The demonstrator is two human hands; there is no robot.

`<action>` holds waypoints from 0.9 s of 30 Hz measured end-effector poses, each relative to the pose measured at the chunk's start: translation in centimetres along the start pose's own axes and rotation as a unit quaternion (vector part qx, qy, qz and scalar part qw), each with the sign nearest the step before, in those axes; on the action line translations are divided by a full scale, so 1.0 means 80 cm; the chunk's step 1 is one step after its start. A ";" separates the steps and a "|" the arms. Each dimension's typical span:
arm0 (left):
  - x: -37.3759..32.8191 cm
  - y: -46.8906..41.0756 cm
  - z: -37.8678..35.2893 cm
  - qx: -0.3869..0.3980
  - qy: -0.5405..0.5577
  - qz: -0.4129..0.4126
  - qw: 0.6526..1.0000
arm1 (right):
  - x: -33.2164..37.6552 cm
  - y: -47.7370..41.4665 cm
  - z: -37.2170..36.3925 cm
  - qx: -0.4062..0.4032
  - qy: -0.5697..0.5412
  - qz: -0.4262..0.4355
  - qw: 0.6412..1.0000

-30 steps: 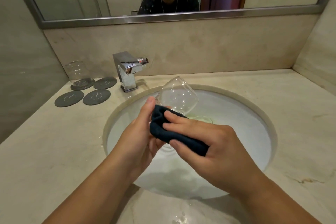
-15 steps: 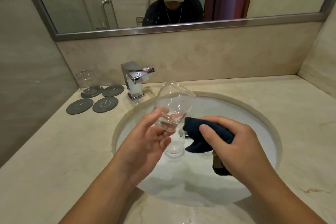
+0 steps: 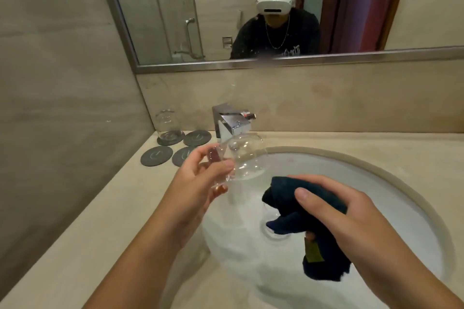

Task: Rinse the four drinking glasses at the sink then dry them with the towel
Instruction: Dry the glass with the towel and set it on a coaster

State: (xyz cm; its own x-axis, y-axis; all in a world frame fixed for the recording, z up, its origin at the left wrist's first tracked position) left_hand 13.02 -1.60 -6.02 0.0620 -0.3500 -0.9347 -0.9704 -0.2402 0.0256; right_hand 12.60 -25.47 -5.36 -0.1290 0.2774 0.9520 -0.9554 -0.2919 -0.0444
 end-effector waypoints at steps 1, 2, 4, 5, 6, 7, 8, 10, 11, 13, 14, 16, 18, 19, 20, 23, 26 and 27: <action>-0.005 -0.003 0.009 -0.017 -0.020 -0.011 1.000 | 0.009 -0.005 -0.007 0.008 -0.001 0.009 1.000; -0.009 -0.007 0.018 -0.037 -0.044 -0.023 0.998 | 0.016 -0.010 -0.013 0.010 -0.001 0.017 1.000; -0.018 -0.016 0.036 -0.082 -0.102 -0.050 0.990 | 0.025 -0.021 -0.026 0.000 -0.008 0.024 1.000; -0.024 -0.023 0.046 -0.107 -0.130 -0.062 0.984 | 0.023 -0.026 -0.033 -0.005 -0.015 0.023 1.000; -0.030 -0.031 0.057 -0.131 -0.158 -0.074 0.976 | 0.020 -0.029 -0.039 -0.011 -0.021 0.020 1.000; -0.036 -0.040 0.067 -0.152 -0.187 -0.087 0.967 | 0.015 -0.033 -0.044 -0.018 -0.024 0.017 0.999; -0.043 -0.050 0.076 -0.169 -0.215 -0.098 0.957 | 0.010 -0.036 -0.048 -0.026 -0.026 0.012 0.999; -0.053 -0.072 0.090 -0.185 -0.265 -0.119 0.939 | -0.003 -0.041 -0.055 -0.038 -0.029 -0.001 0.999; -0.059 -0.084 0.094 -0.186 -0.294 -0.126 0.929 | -0.008 -0.043 -0.057 -0.039 -0.029 -0.008 0.999; -0.069 -0.110 0.098 -0.184 -0.358 -0.140 0.905 | -0.014 -0.048 -0.059 -0.038 -0.020 -0.014 0.999; -0.072 -0.123 0.099 -0.180 -0.394 -0.148 0.889 | -0.016 -0.050 -0.060 -0.036 -0.018 -0.014 0.999; -0.075 -0.148 0.096 -0.165 -0.450 -0.159 0.863 | -0.019 -0.052 -0.060 -0.027 -0.026 -0.021 0.999; -0.073 -0.172 0.092 -0.150 -0.481 -0.159 0.849 | -0.024 -0.054 -0.060 -0.016 -0.026 -0.027 0.999; -0.072 -0.182 0.089 -0.143 -0.496 -0.158 0.842 | -0.026 -0.055 -0.060 -0.013 -0.022 -0.027 0.999; -0.071 -0.193 0.087 -0.137 -0.512 -0.154 0.834 | -0.028 -0.056 -0.059 -0.011 -0.020 -0.026 0.999; -0.068 -0.218 0.079 -0.127 -0.563 -0.142 0.804 | -0.033 -0.059 -0.056 -0.011 -0.024 -0.026 0.999; -0.070 -0.239 0.073 -0.119 -0.604 -0.133 0.777 | -0.038 -0.061 -0.054 -0.019 -0.032 -0.028 0.999; -0.071 -0.245 0.072 -0.113 -0.615 -0.127 0.770 | -0.040 -0.062 -0.054 -0.023 -0.037 -0.029 0.999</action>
State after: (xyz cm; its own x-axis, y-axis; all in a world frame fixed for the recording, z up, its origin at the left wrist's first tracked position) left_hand 30.31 10.28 -3.25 -0.1604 0.8227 -0.5454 -0.8891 -0.3605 -0.2822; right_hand 16.62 -20.95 -9.45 -0.0548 0.2237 0.9731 -0.9720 -0.2349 -0.0008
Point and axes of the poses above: each hand's wrist, its own y-axis away from the middle knuckle, its own z-axis out of the back of the hand, x = y × z, the point moved 1 cm from there along -y, towards the middle knuckle, and after that the axes turned 12 degrees about y, right-handed, at the moved point
